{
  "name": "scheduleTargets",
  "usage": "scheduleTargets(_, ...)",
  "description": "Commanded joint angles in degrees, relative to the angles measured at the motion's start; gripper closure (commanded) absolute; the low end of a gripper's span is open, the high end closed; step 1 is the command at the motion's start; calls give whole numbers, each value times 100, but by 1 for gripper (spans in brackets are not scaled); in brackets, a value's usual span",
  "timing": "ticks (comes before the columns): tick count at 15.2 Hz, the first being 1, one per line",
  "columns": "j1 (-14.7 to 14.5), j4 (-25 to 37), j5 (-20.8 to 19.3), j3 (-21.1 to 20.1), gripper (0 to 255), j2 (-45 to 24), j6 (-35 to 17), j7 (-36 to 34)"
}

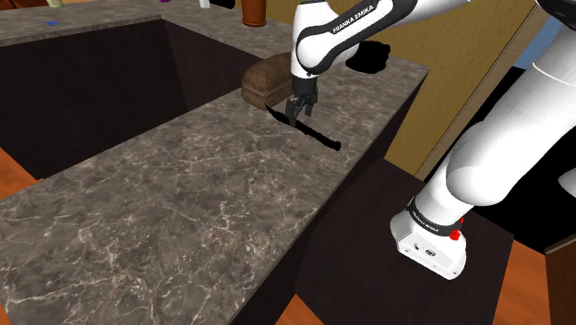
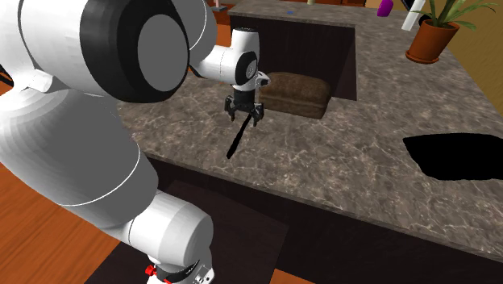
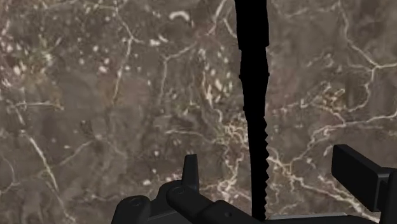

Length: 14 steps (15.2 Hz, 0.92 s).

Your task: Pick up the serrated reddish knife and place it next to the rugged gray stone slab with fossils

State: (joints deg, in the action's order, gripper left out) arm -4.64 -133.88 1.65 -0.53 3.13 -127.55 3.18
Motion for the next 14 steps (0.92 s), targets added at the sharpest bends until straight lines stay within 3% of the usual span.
scheduleTargets(1,-4,-109,4,-4,0,-94,-207,0)
scheduleTargets(9,-4,-109,4,-4,0,-94,-207,0)
scheduleTargets(10,-4,-109,4,-4,255,-94,-207,0)
scheduleTargets(14,-4,-109,4,-4,255,-94,-207,0)
